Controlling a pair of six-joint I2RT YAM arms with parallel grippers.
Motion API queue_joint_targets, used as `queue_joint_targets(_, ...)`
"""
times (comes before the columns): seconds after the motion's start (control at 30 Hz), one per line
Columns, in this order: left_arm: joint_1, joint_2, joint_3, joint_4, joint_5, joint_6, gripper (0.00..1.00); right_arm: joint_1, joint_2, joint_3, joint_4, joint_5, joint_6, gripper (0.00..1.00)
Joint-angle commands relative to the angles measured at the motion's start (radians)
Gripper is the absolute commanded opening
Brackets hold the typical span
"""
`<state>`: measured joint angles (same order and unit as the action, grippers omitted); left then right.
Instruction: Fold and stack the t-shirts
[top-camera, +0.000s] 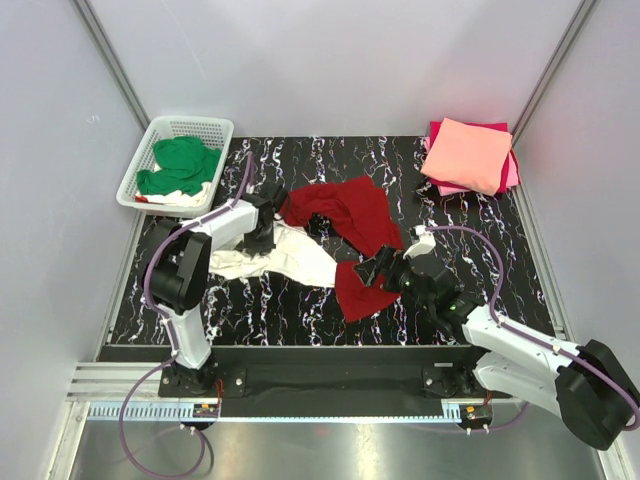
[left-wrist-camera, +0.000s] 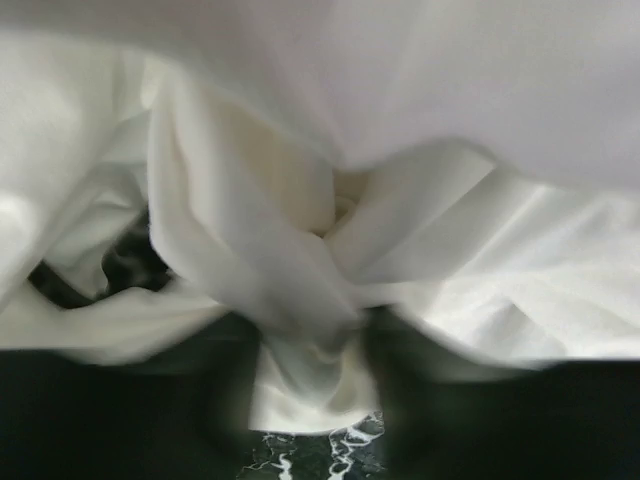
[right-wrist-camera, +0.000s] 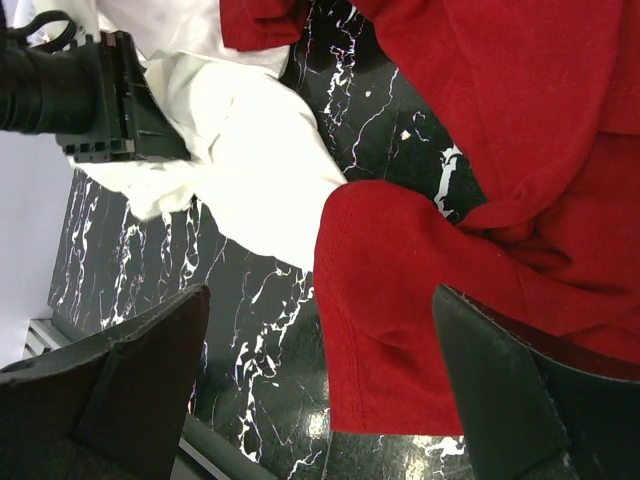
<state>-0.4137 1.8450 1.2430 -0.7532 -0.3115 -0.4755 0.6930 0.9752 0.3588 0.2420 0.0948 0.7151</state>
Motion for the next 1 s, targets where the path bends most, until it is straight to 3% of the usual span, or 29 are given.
queue_joint_targets(0.0,0.062,0.04,0.039,0.035,0.044,0.003,0.0,0.0,-0.006,-0.001,0.057,0.014,-0.008,1.0)
queue_joint_targets(0.13,0.131,-0.108,0.053,0.037,0.019,0.003,0.0,0.0,-0.012,-0.004,0.062,0.003,-0.009,1.0)
queue_joint_targets(0.23,0.18,-0.217,0.198,-0.011,-0.029,0.041,0.0,-0.001,-0.015,-0.014,0.074,-0.003,-0.009,1.0)
queue_joint_targets(0.27,0.209,-0.23,0.323,-0.053,-0.04,0.054,0.0,0.0,-0.013,-0.014,0.08,-0.006,-0.011,1.0)
queue_joint_targets(0.53,0.351,-0.175,0.87,-0.083,-0.119,0.058,0.0,0.0,0.033,-0.006,0.112,-0.024,-0.014,1.0)
queue_joint_targets(0.67,0.412,-0.005,1.264,-0.124,-0.205,0.039,0.0,0.0,0.034,-0.007,0.118,-0.033,-0.019,1.0)
queue_joint_targets(0.73,0.481,0.017,1.31,-0.079,-0.152,0.029,0.0,0.0,0.033,-0.009,0.121,-0.035,-0.019,1.0)
queue_joint_targets(0.8,0.503,0.036,1.259,-0.012,-0.178,0.026,0.0,0.0,0.033,-0.012,0.132,-0.037,-0.019,1.0)
queue_joint_targets(0.83,0.501,0.054,1.25,-0.008,-0.175,0.043,0.05,-0.001,0.04,-0.012,0.135,-0.038,-0.017,1.0)
queue_joint_targets(0.87,0.495,0.091,1.241,0.0,-0.175,0.063,0.36,0.0,0.043,-0.012,0.141,-0.038,-0.017,1.0)
queue_joint_targets(0.97,0.478,0.152,1.231,-0.078,-0.15,0.063,0.71,0.0,0.06,-0.006,0.145,-0.05,-0.017,1.0)
